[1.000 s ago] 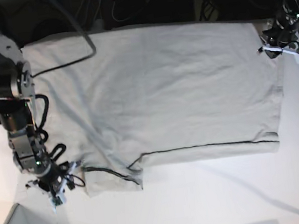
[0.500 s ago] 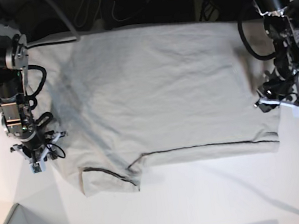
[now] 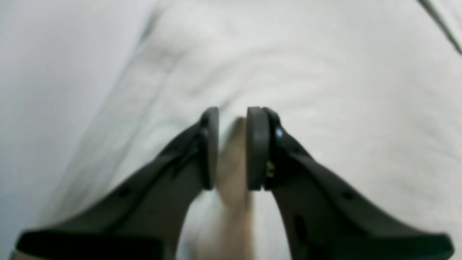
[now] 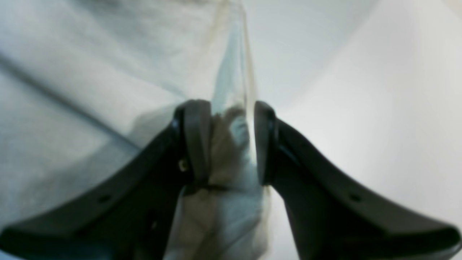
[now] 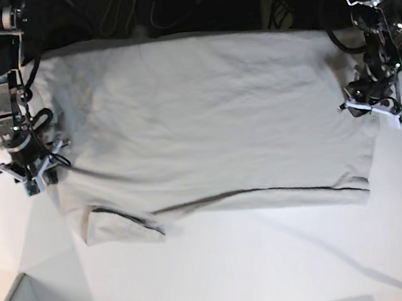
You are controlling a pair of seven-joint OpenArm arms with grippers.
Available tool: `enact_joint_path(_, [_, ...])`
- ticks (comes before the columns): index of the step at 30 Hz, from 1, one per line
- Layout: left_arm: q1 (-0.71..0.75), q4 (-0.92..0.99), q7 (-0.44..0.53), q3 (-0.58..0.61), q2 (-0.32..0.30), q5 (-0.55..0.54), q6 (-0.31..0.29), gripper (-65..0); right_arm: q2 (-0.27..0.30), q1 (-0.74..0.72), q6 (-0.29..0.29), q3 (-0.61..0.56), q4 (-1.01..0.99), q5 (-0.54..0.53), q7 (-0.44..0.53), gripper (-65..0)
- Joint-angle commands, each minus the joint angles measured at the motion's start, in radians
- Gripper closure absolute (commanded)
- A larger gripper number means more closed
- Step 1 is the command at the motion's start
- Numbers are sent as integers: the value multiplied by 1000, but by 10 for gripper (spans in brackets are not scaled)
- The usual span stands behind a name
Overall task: Layout the t-shirt on the table in an organized manner, then fold the t-shirt properly
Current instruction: 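Release the shirt and move both grippers to the collar edge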
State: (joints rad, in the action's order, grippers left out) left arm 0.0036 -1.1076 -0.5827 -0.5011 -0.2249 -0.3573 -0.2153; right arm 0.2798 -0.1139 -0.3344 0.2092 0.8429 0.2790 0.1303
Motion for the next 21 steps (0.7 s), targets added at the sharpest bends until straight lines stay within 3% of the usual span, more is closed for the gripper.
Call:
enact_joint_path(1, [19,-32,-20,-1,-11,8,3,-138,8,27,1,0,39,13,-30,-203])
enact_joint_path(8, [134,-93,-20,-3,-11,7,3,-138,-11,164,-1,2,177,12,-25,-203])
enact_joint_path(14, [217,-95,-18,-3,-17,-107,3,-138,-14,196,-12,74,203,12,-22,-203])
enact_joint_path(21, [281,-95,-18,-3,-17,-133,3,-138,-81,159,-219,260,278,12,-27,-203])
